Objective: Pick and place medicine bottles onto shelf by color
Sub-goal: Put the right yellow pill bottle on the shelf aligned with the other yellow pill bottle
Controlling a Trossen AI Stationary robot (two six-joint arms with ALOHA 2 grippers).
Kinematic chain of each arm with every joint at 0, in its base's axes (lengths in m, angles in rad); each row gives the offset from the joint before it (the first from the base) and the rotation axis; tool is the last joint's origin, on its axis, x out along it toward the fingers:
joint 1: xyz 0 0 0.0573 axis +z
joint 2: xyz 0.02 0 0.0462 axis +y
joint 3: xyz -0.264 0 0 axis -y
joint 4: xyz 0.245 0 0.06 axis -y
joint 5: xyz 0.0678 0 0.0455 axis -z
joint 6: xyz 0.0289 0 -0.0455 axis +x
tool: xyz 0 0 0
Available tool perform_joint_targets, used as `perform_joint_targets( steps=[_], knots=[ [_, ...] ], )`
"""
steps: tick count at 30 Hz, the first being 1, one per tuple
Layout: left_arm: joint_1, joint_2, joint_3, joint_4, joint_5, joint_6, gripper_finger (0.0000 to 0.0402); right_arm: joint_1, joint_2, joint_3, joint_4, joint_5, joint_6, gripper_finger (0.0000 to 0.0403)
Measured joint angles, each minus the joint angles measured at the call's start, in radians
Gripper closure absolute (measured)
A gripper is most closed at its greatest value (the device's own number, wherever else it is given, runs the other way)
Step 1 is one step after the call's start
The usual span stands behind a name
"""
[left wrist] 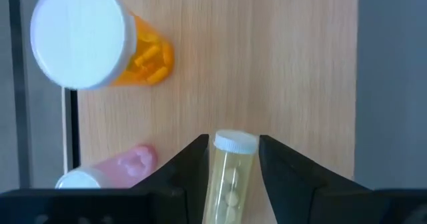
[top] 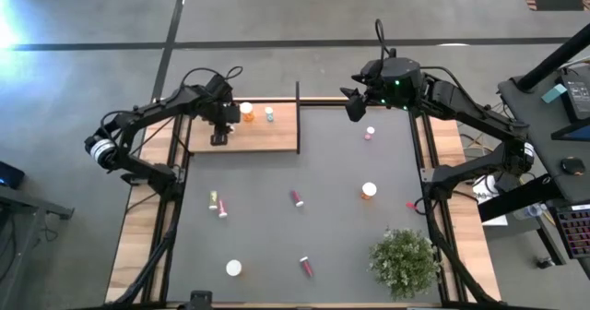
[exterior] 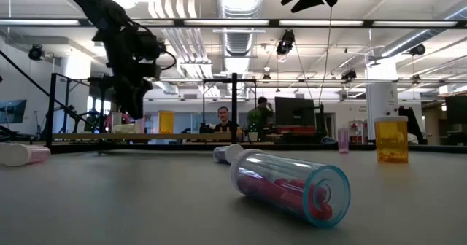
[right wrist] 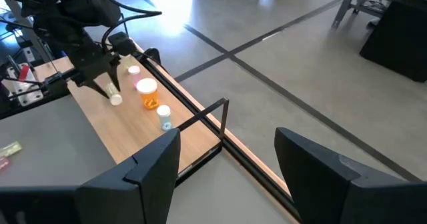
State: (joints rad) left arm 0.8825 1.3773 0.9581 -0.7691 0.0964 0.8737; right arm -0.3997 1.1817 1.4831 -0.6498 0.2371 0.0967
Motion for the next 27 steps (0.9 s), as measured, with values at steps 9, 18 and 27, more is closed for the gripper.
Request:
perform_joint_targets(
  steps=[9,18,27],
  knots=[
    [0.001,0.023,-0.031,0.010,-0.037,0.050,0.0288,0.000,0.000,0.000,0.000,0.000,0.000,0.0170],
    [0.001,0.083,-0.031,0.031,-0.073,0.048,0.0288,0.000,0.000,0.000,0.000,0.000,0.000,0.0170],
    [0.001,0.083,-0.030,0.028,-0.061,0.023,0.0292,0.000,0.000,0.000,0.000,0.000,0.000,0.0170]
  ],
)
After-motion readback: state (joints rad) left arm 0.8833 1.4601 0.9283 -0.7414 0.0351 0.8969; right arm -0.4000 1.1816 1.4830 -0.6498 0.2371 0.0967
